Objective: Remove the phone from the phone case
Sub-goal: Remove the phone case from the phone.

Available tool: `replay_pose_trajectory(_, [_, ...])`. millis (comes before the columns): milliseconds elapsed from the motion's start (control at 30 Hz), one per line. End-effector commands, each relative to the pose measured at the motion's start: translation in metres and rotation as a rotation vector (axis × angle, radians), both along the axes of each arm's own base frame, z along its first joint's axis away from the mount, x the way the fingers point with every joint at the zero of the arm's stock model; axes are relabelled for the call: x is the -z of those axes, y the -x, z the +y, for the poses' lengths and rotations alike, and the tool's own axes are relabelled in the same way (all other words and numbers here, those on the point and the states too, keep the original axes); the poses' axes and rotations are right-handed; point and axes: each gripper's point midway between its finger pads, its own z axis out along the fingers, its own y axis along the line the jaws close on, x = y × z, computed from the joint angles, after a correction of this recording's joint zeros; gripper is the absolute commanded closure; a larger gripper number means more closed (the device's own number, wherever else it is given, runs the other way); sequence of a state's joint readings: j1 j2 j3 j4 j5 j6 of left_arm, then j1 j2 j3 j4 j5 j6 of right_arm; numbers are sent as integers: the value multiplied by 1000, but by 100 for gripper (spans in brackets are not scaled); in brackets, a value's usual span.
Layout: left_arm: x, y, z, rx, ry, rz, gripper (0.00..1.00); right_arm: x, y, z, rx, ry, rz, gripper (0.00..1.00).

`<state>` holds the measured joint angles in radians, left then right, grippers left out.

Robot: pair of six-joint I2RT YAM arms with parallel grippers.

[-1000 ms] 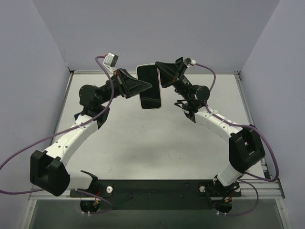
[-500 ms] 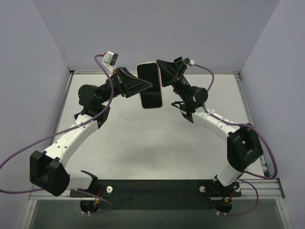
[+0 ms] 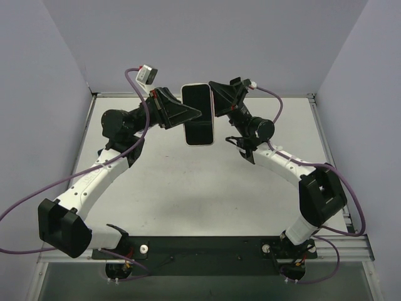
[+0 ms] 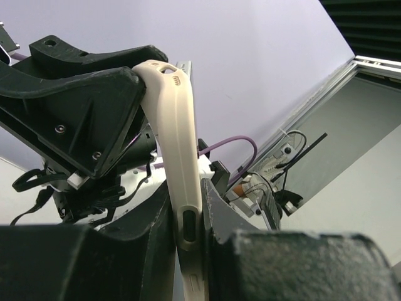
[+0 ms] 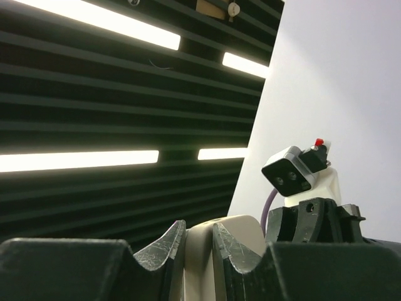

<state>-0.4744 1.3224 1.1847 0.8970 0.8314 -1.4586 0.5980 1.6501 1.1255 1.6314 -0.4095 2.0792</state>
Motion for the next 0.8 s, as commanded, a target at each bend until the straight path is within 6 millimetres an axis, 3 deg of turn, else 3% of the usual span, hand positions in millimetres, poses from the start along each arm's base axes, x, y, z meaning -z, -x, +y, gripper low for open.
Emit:
replay_pose_trajectory(0, [-133, 182, 82, 59, 407, -746, 100, 113, -22, 30, -203, 156, 300, 100])
replay_pose_trajectory(167, [-135, 179, 81, 53, 401, -720, 100, 150, -18, 39, -168, 318, 308, 100])
replay_pose_trajectory(233, [-136, 174, 79, 46, 392, -690, 100, 173, -18, 43, -143, 417, 322, 100])
replay_pose_trajectory(367, [-137, 158, 72, -16, 350, -637, 100, 194, -10, 40, -92, 566, 277, 100])
replay_pose_trajectory(400, [-136, 152, 69, -27, 325, -604, 100, 210, -9, 41, -96, 629, 309, 100])
replay_pose_trajectory(467, [-136, 146, 67, -53, 311, -598, 100, 220, 3, 38, -69, 733, 232, 100])
replay_pose_trajectory(533, [-135, 142, 65, -62, 297, -588, 100, 246, 13, 37, -97, 868, 252, 100])
replay_pose_trajectory(567, [-134, 140, 64, -63, 292, -587, 100, 240, 20, 34, -90, 901, 221, 98])
replay_pose_trajectory(600, [-130, 135, 61, -63, 281, -576, 100, 261, 26, 30, -92, 1007, 214, 94])
replay_pose_trajectory(767, [-119, 113, 52, -50, 267, -514, 100, 260, 53, 20, -136, 1118, 89, 80])
